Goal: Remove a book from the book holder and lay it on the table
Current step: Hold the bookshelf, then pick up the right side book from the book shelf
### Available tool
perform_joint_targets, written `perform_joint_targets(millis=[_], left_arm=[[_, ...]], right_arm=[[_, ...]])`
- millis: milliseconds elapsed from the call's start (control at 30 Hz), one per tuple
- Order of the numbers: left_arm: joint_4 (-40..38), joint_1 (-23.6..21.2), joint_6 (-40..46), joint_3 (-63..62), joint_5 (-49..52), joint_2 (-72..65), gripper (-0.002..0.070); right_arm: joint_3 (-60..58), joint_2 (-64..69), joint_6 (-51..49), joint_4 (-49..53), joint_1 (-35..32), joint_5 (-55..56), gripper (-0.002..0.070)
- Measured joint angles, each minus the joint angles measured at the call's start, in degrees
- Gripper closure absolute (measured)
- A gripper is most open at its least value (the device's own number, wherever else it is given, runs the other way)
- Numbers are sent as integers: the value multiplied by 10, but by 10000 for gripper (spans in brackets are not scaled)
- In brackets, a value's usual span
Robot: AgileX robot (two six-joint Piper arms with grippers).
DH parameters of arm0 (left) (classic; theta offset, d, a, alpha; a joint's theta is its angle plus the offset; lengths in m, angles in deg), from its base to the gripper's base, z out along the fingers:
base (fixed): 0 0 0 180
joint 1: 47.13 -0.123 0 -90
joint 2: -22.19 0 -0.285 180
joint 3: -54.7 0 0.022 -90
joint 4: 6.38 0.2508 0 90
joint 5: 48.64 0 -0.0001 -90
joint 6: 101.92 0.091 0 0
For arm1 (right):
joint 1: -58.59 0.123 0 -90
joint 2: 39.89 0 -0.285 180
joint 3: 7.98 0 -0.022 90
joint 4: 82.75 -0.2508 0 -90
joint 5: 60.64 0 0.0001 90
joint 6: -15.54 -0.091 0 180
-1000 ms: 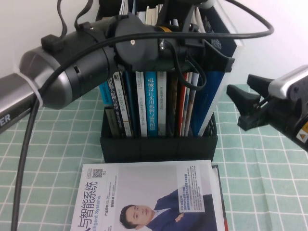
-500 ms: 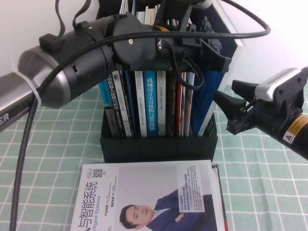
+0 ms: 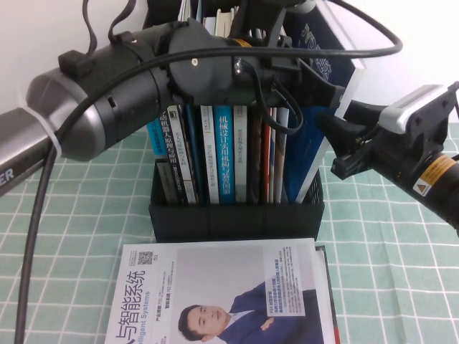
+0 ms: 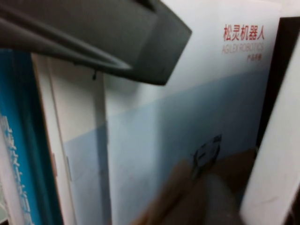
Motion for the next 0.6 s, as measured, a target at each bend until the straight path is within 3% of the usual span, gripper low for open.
perform_joint_targets(millis=[167,400,600], left_arm=[[0,0,0,0,1,0,678],[9,9,12,0,76,30,678],[17,24,41,0,103,123,678]], right_arm=[[0,1,-14,-3,0,2,531],[0,0,-20,-25,0,-2,533],[-3,-36,33,-66,7,-50,531]])
